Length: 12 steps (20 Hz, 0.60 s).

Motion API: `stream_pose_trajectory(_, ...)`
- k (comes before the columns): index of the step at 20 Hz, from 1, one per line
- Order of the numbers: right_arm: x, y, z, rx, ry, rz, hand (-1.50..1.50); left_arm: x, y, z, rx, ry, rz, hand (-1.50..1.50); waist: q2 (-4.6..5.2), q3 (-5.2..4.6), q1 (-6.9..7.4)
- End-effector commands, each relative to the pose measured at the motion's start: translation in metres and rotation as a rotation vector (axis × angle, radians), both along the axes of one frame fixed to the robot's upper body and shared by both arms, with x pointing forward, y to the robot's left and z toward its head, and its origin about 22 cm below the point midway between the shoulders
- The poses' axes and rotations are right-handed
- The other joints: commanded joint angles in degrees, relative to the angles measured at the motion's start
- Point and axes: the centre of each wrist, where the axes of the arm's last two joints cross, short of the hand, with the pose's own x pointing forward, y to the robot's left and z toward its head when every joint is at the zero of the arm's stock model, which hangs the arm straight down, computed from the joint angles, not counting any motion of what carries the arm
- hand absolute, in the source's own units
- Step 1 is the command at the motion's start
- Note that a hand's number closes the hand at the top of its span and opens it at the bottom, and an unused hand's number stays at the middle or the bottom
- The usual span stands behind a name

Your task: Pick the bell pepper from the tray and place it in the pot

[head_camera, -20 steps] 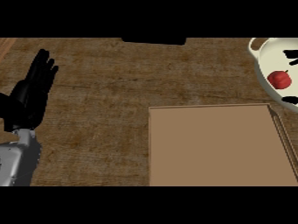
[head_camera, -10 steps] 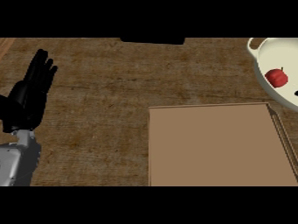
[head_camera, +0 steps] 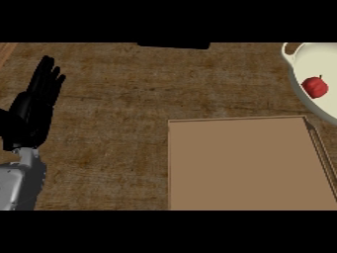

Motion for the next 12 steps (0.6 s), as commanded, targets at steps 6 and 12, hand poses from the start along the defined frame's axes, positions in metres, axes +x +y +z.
stream_pose_trajectory(6,-0.023,-0.026,0.014,0.064,-0.019,0.115,-1.50,-0.001,-0.001,0.000,0.000,-0.001,-0.006,0.00,0.37,0.26,0.16)
stream_pose_trajectory(12,-0.032,-0.035,0.019,0.073,-0.009,0.103,-1.50,-0.002,-0.002,0.001,-0.004,-0.015,-0.006,0.00,0.39,0.37,0.08)
